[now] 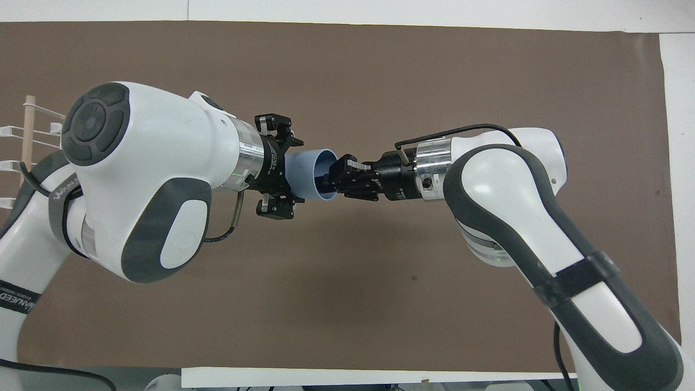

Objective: Hang cup on cup holder
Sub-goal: 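Close the left gripper around the cup body near the right gripper, then open the right gripper and withdraw it while the left gripper pulls cup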

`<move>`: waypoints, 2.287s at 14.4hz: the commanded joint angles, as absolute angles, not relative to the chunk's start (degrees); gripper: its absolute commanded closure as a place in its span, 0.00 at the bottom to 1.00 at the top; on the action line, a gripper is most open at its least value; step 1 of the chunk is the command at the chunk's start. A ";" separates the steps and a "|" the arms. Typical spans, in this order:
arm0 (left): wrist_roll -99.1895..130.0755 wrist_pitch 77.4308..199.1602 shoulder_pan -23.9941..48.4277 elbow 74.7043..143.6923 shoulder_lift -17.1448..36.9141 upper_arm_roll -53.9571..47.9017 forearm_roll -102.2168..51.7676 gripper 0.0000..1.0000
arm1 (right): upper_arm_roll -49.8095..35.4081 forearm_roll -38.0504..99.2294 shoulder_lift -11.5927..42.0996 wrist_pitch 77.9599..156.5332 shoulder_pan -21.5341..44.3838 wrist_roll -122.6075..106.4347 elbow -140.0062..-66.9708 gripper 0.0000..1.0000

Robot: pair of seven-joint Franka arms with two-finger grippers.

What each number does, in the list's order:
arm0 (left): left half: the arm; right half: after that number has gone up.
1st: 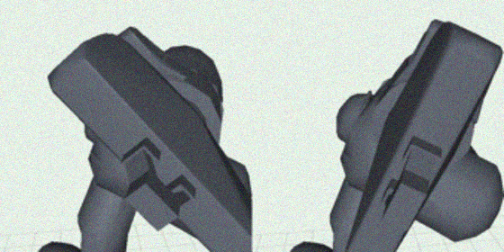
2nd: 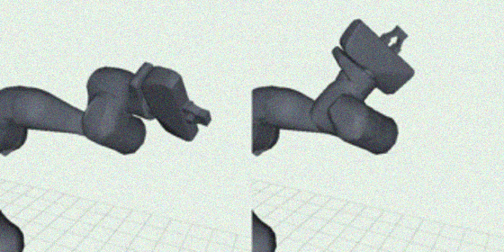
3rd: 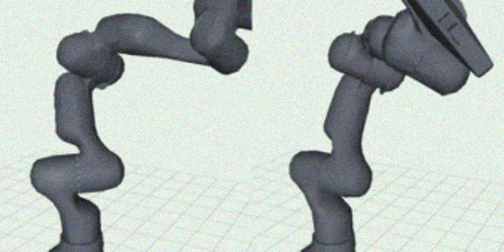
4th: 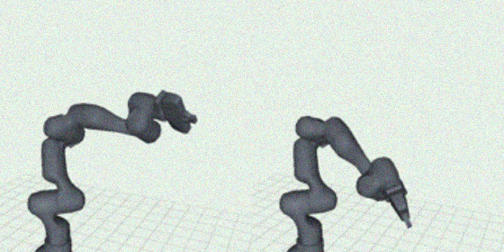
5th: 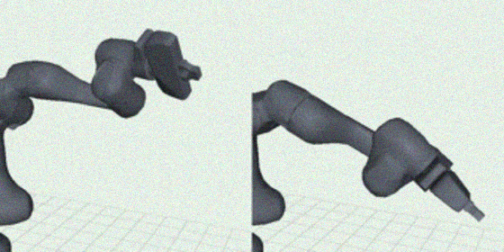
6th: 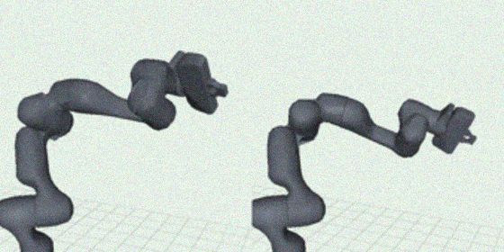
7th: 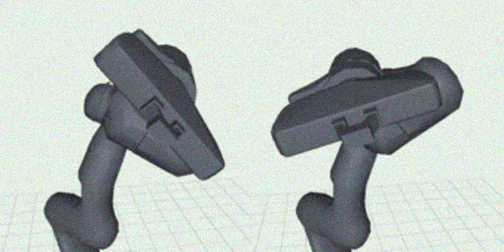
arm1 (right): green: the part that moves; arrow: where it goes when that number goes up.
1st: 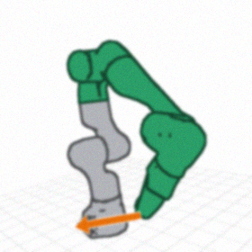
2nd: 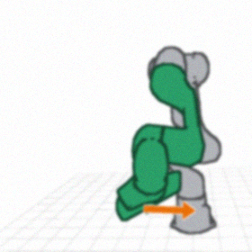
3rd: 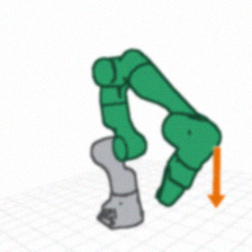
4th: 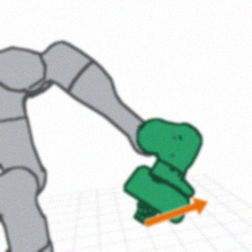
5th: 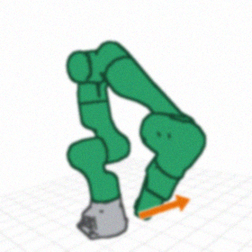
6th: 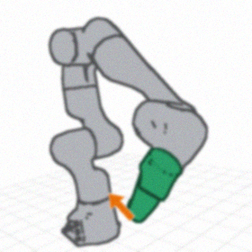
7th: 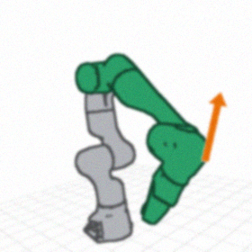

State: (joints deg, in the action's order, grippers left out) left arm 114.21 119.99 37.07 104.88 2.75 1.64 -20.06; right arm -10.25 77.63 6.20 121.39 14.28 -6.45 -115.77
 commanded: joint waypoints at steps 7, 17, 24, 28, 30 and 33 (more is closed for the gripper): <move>110.95 118.85 37.18 107.05 1.50 1.93 -23.03 0.10 | -10.63 79.10 4.92 121.20 14.41 -5.36 -116.89 1.00; 105.12 120.06 35.68 110.30 0.09 1.93 -25.05 1.00 | -10.63 79.10 5.01 121.29 14.41 -5.10 -116.63 1.00; 105.12 119.45 35.42 108.90 0.35 2.02 -25.05 1.00 | -10.55 79.10 5.01 121.55 14.24 -4.66 -116.28 0.00; 105.29 115.42 32.89 105.13 0.35 2.64 -24.17 1.00 | -10.28 77.96 5.19 130.04 13.18 -4.92 -114.61 0.01; 104.60 112.78 30.60 103.80 0.53 2.64 -21.29 1.00 | -10.28 77.78 5.27 135.15 13.45 -4.83 -114.61 0.01; 103.89 109.35 26.99 103.62 0.53 2.64 -10.68 1.00 | -10.28 74.38 5.89 141.93 13.54 -5.01 -114.87 0.01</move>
State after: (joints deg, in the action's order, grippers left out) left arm 104.99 112.54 28.94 103.80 1.21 2.67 -15.86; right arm -10.04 76.99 5.69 139.29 13.94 -5.88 -114.75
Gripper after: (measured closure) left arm 0.322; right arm 0.004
